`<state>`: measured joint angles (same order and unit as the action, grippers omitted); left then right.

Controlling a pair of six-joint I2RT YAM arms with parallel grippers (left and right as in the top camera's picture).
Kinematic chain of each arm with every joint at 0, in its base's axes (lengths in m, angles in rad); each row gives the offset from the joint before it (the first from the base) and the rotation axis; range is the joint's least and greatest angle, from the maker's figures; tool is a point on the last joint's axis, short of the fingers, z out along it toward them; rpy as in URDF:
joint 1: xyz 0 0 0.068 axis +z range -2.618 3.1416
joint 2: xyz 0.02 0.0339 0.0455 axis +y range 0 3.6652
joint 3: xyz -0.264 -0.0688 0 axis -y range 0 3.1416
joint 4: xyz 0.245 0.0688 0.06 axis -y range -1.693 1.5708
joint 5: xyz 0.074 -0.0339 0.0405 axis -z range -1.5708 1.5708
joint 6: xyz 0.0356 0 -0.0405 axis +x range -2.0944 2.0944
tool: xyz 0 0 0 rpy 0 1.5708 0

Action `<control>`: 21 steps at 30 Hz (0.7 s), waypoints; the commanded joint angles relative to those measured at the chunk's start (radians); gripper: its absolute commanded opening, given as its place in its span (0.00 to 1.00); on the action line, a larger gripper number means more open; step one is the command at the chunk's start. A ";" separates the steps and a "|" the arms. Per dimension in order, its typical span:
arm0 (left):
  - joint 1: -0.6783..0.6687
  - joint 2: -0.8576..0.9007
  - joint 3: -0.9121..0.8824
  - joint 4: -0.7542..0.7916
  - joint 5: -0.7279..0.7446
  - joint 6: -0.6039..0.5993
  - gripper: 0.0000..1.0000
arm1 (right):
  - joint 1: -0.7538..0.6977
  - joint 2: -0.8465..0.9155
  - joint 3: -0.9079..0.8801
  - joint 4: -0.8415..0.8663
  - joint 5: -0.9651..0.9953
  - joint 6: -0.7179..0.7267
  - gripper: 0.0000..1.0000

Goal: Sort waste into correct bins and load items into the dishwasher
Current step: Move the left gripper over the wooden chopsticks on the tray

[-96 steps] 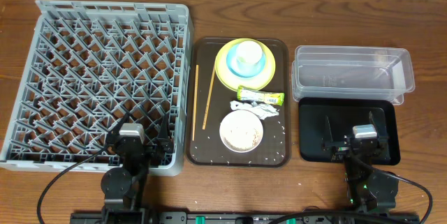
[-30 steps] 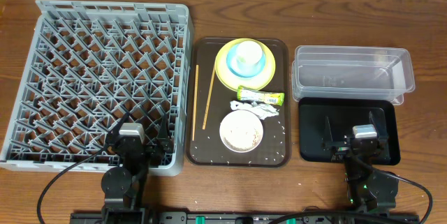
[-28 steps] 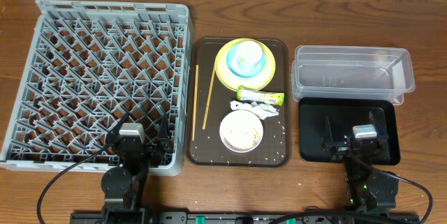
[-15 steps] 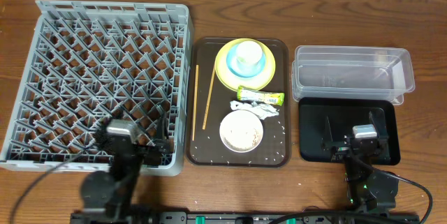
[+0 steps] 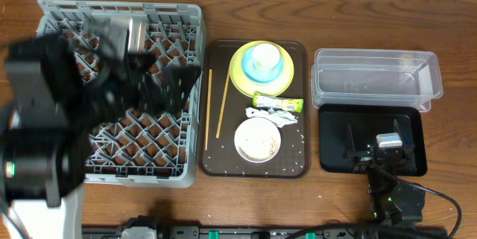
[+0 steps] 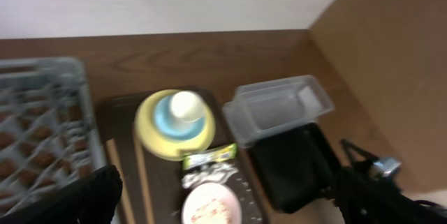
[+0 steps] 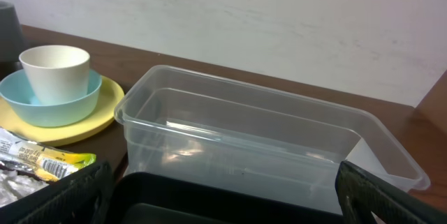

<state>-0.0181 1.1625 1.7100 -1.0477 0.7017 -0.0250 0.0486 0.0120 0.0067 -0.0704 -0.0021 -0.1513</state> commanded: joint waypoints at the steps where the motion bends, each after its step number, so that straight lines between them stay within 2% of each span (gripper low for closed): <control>1: -0.003 0.082 0.056 -0.008 0.121 0.005 0.98 | 0.007 -0.005 -0.002 -0.005 -0.002 -0.011 0.99; 5: -0.003 0.149 0.056 -0.025 0.121 0.002 0.98 | 0.007 -0.005 -0.002 -0.004 -0.002 -0.011 0.99; 6: -0.003 0.161 0.056 -0.043 0.122 0.002 0.91 | 0.007 -0.005 -0.002 -0.005 -0.002 -0.011 0.99; 7: -0.003 0.175 0.056 -0.069 0.122 0.002 0.78 | 0.007 -0.005 -0.002 -0.005 -0.002 -0.011 0.99; 9: -0.003 0.192 0.053 -0.117 0.121 0.002 0.61 | 0.007 -0.005 -0.002 -0.005 -0.002 -0.011 0.99; 11: -0.003 0.206 0.044 -0.169 0.121 0.003 0.37 | 0.007 -0.005 -0.002 -0.004 -0.002 -0.011 0.99; 12: -0.003 0.212 0.037 -0.191 0.117 0.005 0.33 | 0.007 -0.005 -0.002 -0.004 -0.002 -0.011 0.99; 14: -0.008 0.221 0.009 -0.224 0.117 0.018 0.33 | 0.007 -0.005 -0.002 -0.004 -0.002 -0.011 0.99; 15: -0.010 0.224 -0.006 -0.234 0.117 0.018 0.36 | 0.007 -0.005 -0.002 -0.005 -0.002 -0.011 0.99; 16: -0.012 0.228 -0.021 -0.239 0.118 0.017 0.43 | 0.007 -0.005 -0.002 -0.005 -0.002 -0.011 0.99; 18: -0.011 0.235 -0.033 -0.238 0.118 0.017 0.48 | 0.007 -0.005 -0.002 -0.004 -0.002 -0.011 0.99; 21: -0.009 0.238 -0.032 -0.203 0.117 0.000 0.48 | 0.007 -0.005 -0.002 -0.004 -0.002 -0.011 0.99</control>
<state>-0.0254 1.3949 1.6787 -1.2675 0.8066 -0.0231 0.0490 0.0120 0.0071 -0.0708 -0.0032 -0.1513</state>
